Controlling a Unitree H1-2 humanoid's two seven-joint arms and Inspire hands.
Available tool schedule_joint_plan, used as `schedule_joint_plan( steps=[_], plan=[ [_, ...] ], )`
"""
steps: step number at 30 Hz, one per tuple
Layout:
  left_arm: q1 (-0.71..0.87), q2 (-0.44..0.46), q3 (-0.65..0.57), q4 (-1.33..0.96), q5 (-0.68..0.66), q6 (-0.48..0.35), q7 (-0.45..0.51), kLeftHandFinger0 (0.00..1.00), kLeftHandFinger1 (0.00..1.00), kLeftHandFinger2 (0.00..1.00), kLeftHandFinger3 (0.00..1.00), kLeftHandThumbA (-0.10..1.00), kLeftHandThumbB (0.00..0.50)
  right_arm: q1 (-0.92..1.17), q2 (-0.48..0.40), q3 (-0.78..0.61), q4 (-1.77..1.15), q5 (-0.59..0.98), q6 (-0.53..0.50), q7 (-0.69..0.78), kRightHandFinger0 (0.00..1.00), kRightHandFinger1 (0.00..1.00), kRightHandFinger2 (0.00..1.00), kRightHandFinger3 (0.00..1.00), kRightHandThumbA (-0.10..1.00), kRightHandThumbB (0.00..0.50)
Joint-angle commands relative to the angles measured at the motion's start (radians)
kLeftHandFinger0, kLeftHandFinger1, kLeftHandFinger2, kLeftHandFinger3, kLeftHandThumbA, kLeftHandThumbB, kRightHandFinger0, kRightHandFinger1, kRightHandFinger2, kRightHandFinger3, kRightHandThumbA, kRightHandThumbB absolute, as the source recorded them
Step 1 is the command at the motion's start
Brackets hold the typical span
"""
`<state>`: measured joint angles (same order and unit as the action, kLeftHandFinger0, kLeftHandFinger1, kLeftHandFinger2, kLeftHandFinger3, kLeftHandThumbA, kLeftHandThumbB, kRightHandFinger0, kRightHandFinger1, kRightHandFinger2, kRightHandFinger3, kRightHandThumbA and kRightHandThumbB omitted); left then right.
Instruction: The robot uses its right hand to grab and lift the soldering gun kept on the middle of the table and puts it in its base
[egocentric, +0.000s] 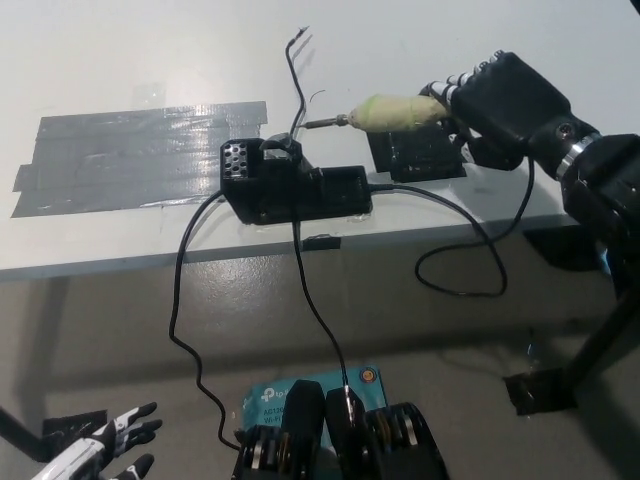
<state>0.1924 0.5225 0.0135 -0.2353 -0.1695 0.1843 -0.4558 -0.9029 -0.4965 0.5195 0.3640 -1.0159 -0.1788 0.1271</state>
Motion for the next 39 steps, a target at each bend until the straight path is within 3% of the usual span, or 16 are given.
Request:
schedule_joint_plan(
  steps=[1, 5, 6, 7, 9, 11, 15, 20, 23, 26, 31, 32, 34, 35, 38, 39],
  plan=[
    [0.003, 0.023, 0.003, -0.023, -0.003, -0.016, -0.012, 1.00, 1.00, 1.00, 1.00, 0.59, 0.206, -0.056, -0.003, -0.018, -0.007, -0.029, 0.019, -0.024, 0.00, 0.09, 0.48, 0.22, -0.10, 0.000],
    [0.001, 0.023, 0.002, -0.029, 0.002, -0.015, -0.010, 1.00, 1.00, 1.00, 1.00, 0.60, 0.219, -0.056, -0.001, -0.010, -0.018, -0.040, -0.002, -0.030, 0.00, 0.05, 0.45, 0.37, -0.06, 0.015],
    [0.000, 0.024, 0.002, -0.025, 0.004, -0.017, -0.010, 1.00, 1.00, 1.00, 1.00, 0.60, 0.223, -0.058, 0.003, -0.005, -0.009, -0.053, -0.007, -0.049, 0.00, 0.04, 0.43, 0.34, -0.01, 0.006],
    [0.000, 0.024, 0.001, -0.026, 0.007, -0.015, -0.009, 1.00, 1.00, 1.00, 1.00, 0.61, 0.227, -0.057, 0.006, -0.003, -0.014, -0.052, -0.009, -0.042, 0.00, 0.04, 0.43, 0.33, -0.07, 0.029],
    [0.000, 0.027, -0.003, -0.030, 0.014, -0.014, -0.010, 1.00, 1.00, 1.00, 1.00, 0.63, 0.227, -0.053, 0.013, -0.002, -0.040, -0.043, -0.005, -0.008, 0.00, 0.02, 0.40, 0.22, -0.08, 0.004],
    [-0.001, 0.026, -0.003, -0.026, 0.009, -0.015, -0.013, 1.00, 1.00, 1.00, 1.00, 0.62, 0.223, -0.053, 0.017, -0.001, -0.049, -0.044, -0.005, -0.003, 0.00, 0.02, 0.39, 0.20, -0.10, 0.000],
    [0.000, 0.023, 0.002, -0.030, -0.001, 0.007, -0.009, 1.00, 1.00, 1.00, 1.00, 0.60, 0.247, -0.053, 0.017, 0.005, -0.052, -0.054, -0.038, -0.046, 0.00, 0.05, 0.44, 0.16, -0.10, 0.092],
    [0.001, 0.025, 0.001, -0.031, -0.003, 0.005, -0.012, 1.00, 1.00, 1.00, 1.00, 0.60, 0.242, -0.044, 0.017, -0.011, -0.046, -0.030, -0.053, -0.053, 0.00, 0.01, 0.35, 0.03, -0.10, 0.080],
    [-0.001, 0.025, -0.002, -0.029, 0.009, -0.003, -0.009, 1.00, 1.00, 1.00, 1.00, 0.62, 0.254, -0.038, 0.006, -0.015, -0.051, -0.027, -0.070, -0.057, 0.00, 0.01, 0.36, 0.09, -0.10, 0.085],
    [0.000, 0.027, -0.004, -0.033, 0.014, -0.005, -0.010, 1.00, 1.00, 1.00, 1.00, 0.62, 0.241, -0.033, -0.003, -0.021, -0.037, -0.022, -0.082, -0.059, 0.00, 0.01, 0.32, 0.03, -0.10, 0.050],
    [-0.007, 0.033, -0.001, -0.032, 0.011, -0.006, -0.013, 1.00, 1.00, 1.00, 1.00, 0.61, 0.233, -0.022, -0.013, -0.027, -0.046, -0.035, -0.081, -0.052, 0.00, 0.03, 0.36, 0.01, -0.10, 0.052],
    [-0.007, 0.031, 0.000, -0.039, 0.009, 0.010, -0.010, 1.00, 1.00, 1.00, 1.00, 0.60, 0.235, -0.016, -0.017, -0.028, -0.046, -0.031, -0.070, -0.025, 0.00, 0.06, 0.39, 0.04, -0.10, 0.002],
    [-0.015, 0.028, -0.003, -0.034, 0.004, 0.018, -0.013, 1.00, 1.00, 1.00, 1.00, 0.60, 0.247, -0.011, -0.024, -0.023, -0.039, -0.049, -0.075, -0.044, 0.00, 0.08, 0.41, 0.03, -0.10, 0.013],
    [-0.016, 0.028, -0.003, -0.032, 0.002, 0.012, -0.015, 1.00, 1.00, 1.00, 1.00, 0.60, 0.243, -0.009, -0.024, -0.021, -0.038, -0.054, -0.077, -0.051, 0.00, 0.07, 0.40, 0.06, -0.10, 0.046],
    [-0.019, 0.027, -0.005, -0.033, 0.005, 0.008, -0.015, 1.00, 1.00, 1.00, 1.00, 0.60, 0.232, 0.003, -0.021, -0.028, -0.056, -0.045, -0.069, -0.036, 0.00, 0.11, 0.42, 0.14, -0.05, 0.036],
    [-0.019, 0.027, -0.006, -0.032, 0.005, 0.011, -0.015, 1.00, 1.00, 1.00, 1.00, 0.60, 0.236, 0.005, -0.011, -0.024, -0.061, -0.048, -0.051, -0.009, 0.00, 0.11, 0.42, 0.12, -0.02, 0.001]
  ],
)
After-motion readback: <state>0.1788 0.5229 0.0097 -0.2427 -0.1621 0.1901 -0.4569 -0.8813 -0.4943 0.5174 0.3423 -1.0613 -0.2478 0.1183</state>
